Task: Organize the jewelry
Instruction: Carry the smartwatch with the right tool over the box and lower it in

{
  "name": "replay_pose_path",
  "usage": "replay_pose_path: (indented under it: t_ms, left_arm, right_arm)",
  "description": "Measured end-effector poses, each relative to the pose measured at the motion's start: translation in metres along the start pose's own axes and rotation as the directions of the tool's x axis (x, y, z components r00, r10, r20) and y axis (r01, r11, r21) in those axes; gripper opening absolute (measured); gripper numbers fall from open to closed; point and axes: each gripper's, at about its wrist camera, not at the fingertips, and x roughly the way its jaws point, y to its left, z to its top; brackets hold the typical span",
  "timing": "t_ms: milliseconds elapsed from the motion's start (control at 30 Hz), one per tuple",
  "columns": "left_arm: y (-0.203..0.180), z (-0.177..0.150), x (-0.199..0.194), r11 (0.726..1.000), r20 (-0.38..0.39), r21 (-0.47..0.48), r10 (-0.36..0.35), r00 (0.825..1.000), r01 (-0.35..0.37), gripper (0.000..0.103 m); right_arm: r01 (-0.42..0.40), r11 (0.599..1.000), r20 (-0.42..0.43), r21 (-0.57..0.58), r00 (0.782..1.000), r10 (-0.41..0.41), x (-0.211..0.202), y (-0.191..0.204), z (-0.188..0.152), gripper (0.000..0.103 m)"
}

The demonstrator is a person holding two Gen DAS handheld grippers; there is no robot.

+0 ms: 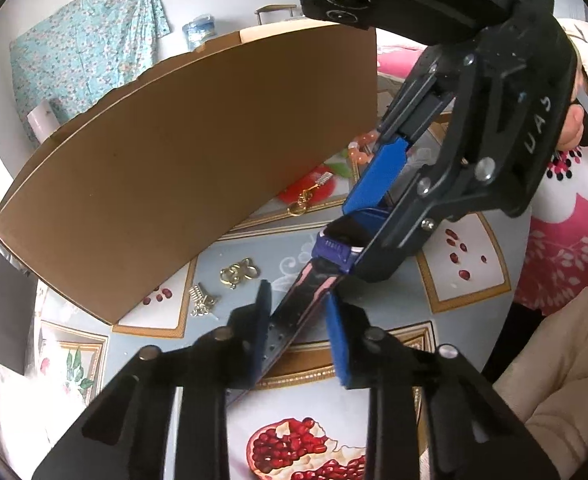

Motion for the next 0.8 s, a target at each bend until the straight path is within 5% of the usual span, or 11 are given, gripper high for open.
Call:
replay_pose_path:
  t_ms: [333,533,700,800]
  left_arm:
    - [0.004,-0.002,0.001,1.000,0.013,-0.025,-0.008,1.000,0.008,0.009]
    - [0.004,-0.002,0.004,1.000,0.022,-0.025,-0.011,1.000,0.012,0.009]
    - [0.000,-0.002,0.004,1.000,0.026,-0.010,0.008,1.000,-0.008,0.009]
    - [-0.004,-0.001,0.002,0.999,0.034,0.005,0.032,0.999,-0.032,0.004]
  right_arm:
    - [0.197,0.980,0.036,-0.032,0.980,-0.196,-0.005,0.019,-0.024,0.052]
    - [0.343,0.938,0.048,-0.050,0.939,-0.340,-0.010,0.021,-0.041,0.049]
    - [0.460,0.883,0.092,-0.090,0.887,-0.453,-0.012,0.031,-0.056,0.012]
    - [0.535,0.836,0.142,-0.123,0.843,-0.519,-0.012,0.044,-0.065,0.001]
